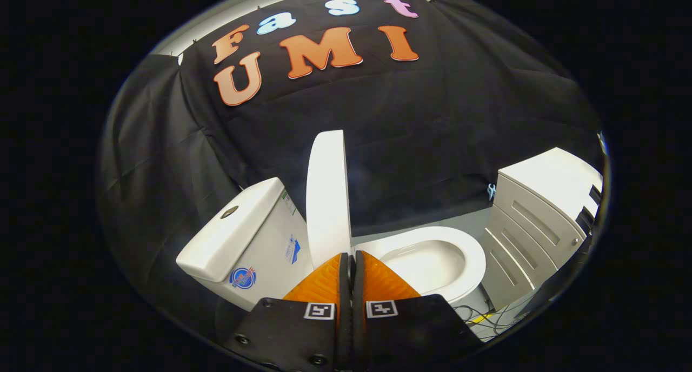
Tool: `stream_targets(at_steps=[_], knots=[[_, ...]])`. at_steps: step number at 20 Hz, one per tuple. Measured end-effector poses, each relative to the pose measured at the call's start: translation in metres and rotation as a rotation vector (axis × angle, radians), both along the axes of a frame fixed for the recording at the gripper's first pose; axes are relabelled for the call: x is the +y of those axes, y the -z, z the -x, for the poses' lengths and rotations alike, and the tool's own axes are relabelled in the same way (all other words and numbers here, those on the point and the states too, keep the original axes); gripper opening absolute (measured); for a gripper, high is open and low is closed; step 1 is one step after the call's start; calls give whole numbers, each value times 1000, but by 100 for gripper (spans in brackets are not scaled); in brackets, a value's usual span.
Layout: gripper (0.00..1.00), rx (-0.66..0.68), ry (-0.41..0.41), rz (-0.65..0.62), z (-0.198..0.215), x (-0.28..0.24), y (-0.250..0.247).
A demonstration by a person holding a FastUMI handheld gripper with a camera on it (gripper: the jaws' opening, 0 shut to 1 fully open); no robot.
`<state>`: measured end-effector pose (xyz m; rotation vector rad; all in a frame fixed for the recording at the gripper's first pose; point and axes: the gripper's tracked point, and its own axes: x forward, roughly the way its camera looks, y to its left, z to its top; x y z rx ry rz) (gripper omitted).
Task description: Open the toilet lid.
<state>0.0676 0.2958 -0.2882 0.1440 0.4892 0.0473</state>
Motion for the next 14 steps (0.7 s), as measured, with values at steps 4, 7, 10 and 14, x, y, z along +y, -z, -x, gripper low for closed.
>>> stream_targets(at_steps=[4, 7, 10, 14], knots=[[8, -15, -37, 65, -1, 24, -1], [8, -31, -82, 117, 3, 47, -2], [8, -41, -135, 147, 5, 73, 0], [8, -32, -169, 129, 7, 98, 4]])
